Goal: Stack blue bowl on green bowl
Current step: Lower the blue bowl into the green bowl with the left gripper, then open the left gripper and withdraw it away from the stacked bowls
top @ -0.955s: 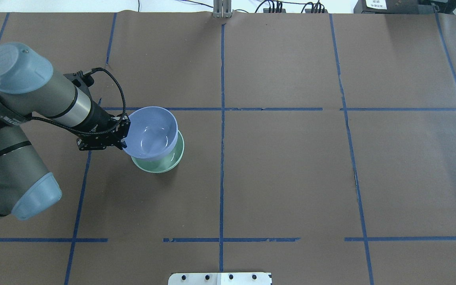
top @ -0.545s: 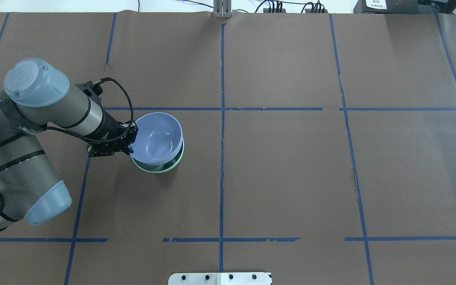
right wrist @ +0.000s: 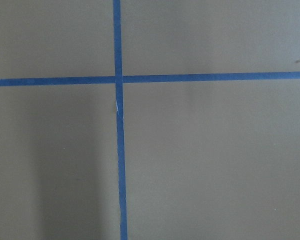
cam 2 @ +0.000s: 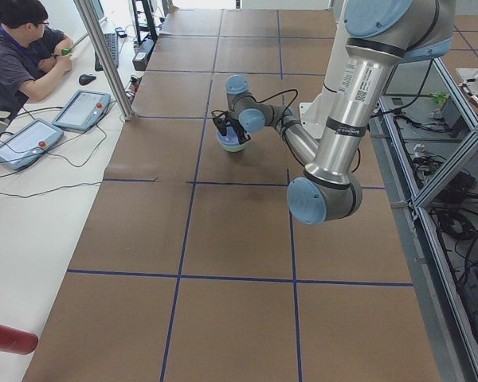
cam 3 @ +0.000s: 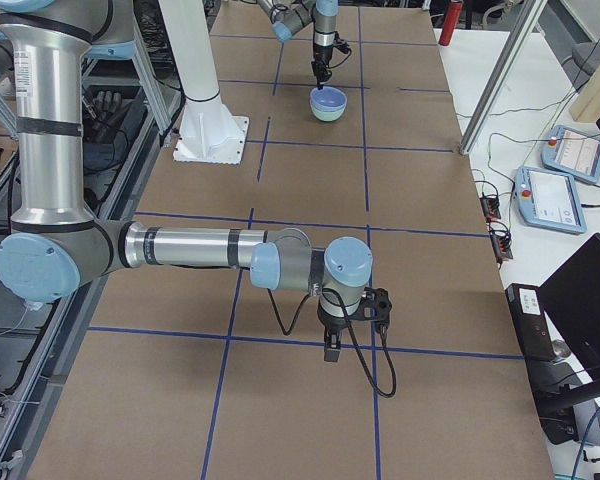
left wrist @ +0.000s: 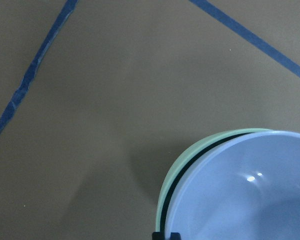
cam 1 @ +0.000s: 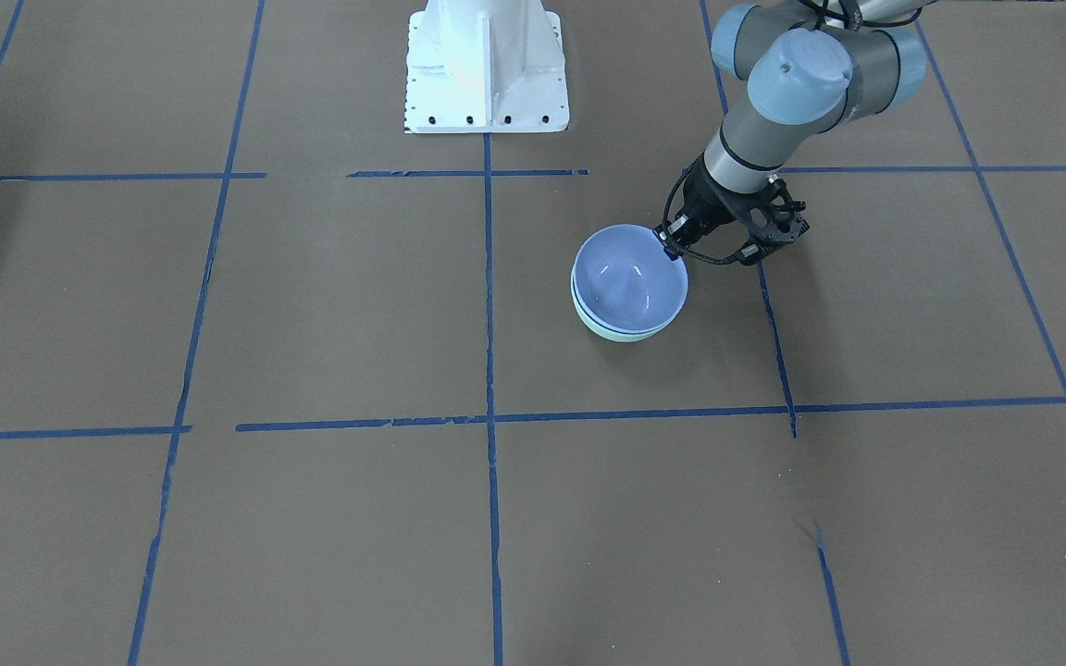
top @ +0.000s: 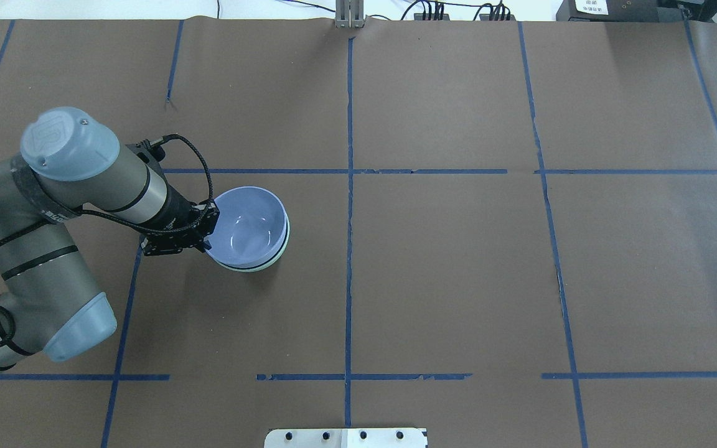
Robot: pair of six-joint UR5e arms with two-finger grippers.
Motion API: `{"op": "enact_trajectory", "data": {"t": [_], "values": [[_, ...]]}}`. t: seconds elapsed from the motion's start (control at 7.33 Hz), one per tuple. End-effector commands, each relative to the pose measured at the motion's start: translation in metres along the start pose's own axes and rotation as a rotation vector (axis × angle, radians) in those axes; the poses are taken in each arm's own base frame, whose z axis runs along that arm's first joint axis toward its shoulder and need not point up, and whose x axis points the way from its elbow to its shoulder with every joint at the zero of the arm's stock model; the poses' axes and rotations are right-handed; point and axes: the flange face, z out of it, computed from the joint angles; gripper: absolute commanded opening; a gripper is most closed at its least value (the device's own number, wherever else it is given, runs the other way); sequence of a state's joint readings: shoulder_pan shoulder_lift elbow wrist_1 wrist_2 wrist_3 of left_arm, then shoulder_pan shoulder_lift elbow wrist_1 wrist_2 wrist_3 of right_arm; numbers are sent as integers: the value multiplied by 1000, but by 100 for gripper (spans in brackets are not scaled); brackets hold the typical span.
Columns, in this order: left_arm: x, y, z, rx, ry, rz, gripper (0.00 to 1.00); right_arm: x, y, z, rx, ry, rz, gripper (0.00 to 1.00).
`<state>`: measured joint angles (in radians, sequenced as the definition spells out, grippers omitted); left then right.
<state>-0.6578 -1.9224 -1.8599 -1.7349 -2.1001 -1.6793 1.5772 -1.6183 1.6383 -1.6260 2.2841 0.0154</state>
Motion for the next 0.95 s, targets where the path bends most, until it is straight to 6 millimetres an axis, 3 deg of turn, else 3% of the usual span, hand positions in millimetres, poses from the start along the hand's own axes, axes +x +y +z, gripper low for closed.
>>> {"op": "enact_trajectory", "data": {"t": [0.0,0.14,0.27,0.55,0.68,0.82], "values": [[1,0,1,-2,-2,-5,0,0,0,0,0,0,1,100],[1,0,1,-2,0,-4,11,0,0,0,1,0,1,100],[1,1,1,-1,3,-3,94,0,0,0,0,0,0,100],[-4,2,-18,-10,30,12,100,0,0,0,0,0,1,100],[-15,-21,-43,-20,50,53,100,0,0,0,1,0,1,100],[-39,-59,-74,-27,67,146,100,0,0,0,0,0,1,100]]}}
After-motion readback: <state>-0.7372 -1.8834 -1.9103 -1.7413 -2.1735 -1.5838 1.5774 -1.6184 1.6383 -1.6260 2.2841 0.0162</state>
